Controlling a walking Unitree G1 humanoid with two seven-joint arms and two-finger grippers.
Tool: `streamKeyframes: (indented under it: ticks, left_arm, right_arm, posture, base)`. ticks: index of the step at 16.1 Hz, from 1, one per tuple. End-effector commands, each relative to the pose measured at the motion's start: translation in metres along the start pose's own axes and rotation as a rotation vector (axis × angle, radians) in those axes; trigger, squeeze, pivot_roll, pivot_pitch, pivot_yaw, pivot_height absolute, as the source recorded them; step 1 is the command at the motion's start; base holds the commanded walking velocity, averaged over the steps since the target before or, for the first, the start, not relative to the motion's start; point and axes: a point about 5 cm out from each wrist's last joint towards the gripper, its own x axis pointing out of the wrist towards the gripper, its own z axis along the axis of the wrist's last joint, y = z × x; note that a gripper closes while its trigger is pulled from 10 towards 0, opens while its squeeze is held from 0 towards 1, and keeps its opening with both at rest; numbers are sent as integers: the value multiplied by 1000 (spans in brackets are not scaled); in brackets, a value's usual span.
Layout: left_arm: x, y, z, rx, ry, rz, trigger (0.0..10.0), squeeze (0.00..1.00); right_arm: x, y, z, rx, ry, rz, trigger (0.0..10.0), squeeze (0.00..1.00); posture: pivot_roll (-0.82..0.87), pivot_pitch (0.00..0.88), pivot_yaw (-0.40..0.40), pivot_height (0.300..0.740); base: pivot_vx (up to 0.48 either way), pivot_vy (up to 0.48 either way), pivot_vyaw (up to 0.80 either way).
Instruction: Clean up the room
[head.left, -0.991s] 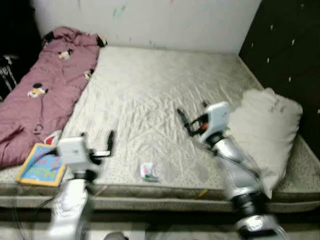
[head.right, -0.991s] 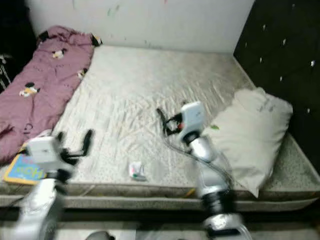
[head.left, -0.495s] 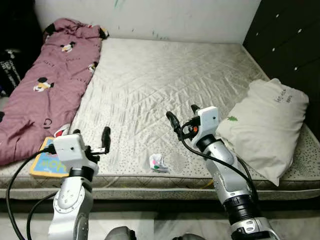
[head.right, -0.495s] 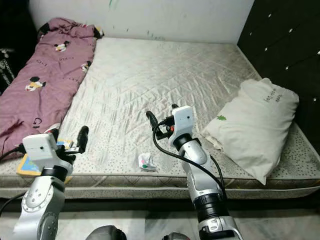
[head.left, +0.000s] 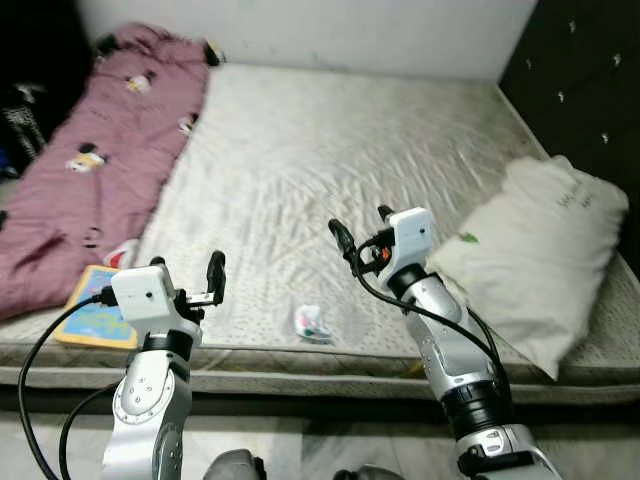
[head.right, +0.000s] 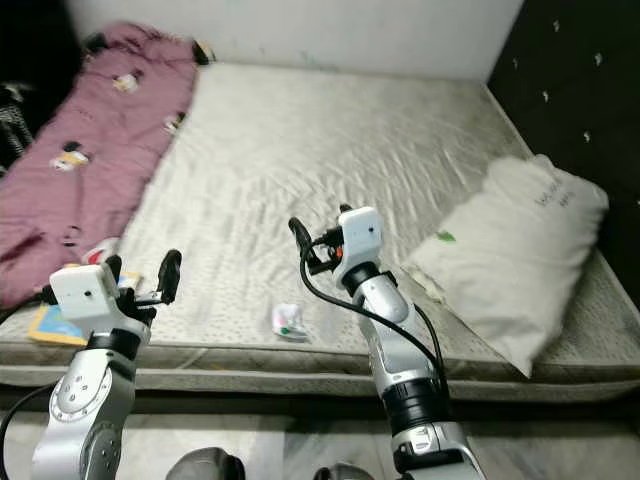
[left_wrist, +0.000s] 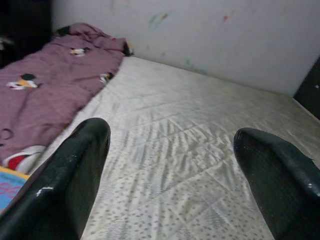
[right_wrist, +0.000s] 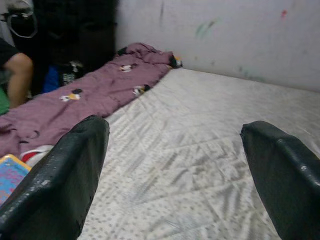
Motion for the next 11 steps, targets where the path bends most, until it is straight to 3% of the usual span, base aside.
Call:
streamKeyframes:
  ticks: [1, 4, 8, 11]
  left_arm:
    - [5, -7, 1, -4, -8, -24, 10000, 0]
    - [10, -11, 4, 14, -18, -33, 10000, 0]
    - [16, -13, 15, 41, -45, -68, 10000, 0]
    - [11, -16, 11, 27, -41, -74, 10000, 0]
  right_arm:
    - [1, -5, 2, -23, 2, -6, 10000, 0]
    - [5, -5, 6, -47, -13, -15, 10000, 0]
    - [5, -1, 6, -49, -19, -25, 10000, 0]
    - [6, 2, 3, -44, -11, -17, 10000, 0]
  posture:
    - [116, 30, -75, 740]
    - [82, 65, -60, 740]
    - [75, 97, -36, 740]
    - [90, 103, -47, 740]
  base:
    - [0, 0, -569]
    - [0, 0, -688]
    - [0, 0, 0]
    - [0, 0, 0]
